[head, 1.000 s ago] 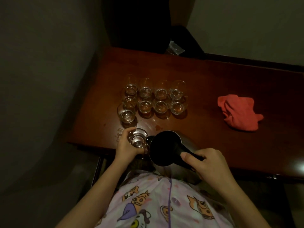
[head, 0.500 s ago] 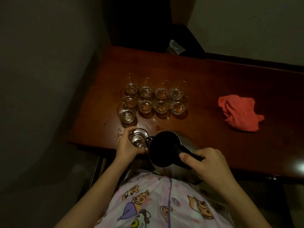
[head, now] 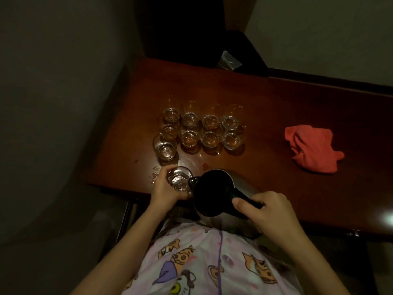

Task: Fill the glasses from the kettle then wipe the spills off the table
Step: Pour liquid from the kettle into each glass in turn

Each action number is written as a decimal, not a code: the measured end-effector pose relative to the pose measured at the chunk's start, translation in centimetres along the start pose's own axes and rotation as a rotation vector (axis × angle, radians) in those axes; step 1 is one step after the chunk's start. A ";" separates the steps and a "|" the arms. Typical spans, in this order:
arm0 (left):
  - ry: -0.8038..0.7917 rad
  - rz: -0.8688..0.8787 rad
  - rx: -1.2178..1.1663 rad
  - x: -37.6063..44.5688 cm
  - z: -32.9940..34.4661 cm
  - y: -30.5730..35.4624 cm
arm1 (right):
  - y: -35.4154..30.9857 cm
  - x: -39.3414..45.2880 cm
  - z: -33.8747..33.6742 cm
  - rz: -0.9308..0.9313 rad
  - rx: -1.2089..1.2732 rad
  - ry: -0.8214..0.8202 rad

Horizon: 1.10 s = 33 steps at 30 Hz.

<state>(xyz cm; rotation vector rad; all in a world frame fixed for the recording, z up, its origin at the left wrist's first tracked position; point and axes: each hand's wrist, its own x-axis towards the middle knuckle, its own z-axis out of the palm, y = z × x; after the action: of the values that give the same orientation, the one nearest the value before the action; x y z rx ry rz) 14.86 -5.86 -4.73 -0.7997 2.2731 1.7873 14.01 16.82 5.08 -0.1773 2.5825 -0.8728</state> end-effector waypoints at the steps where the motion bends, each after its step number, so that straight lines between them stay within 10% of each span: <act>1: 0.000 0.004 0.002 0.0 0.0 0.0 | -0.1 0.0 0.0 0.000 -0.001 -0.001; 33: 0.009 0.005 -0.013 0.0 0.0 0.0 | -0.4 0.1 -0.1 0.002 -0.025 -0.022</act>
<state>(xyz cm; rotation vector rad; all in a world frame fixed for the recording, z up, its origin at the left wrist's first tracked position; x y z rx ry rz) 14.84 -5.90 -4.69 -0.8063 2.2731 1.8061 13.86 16.53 5.35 -0.1899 2.5733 -0.8341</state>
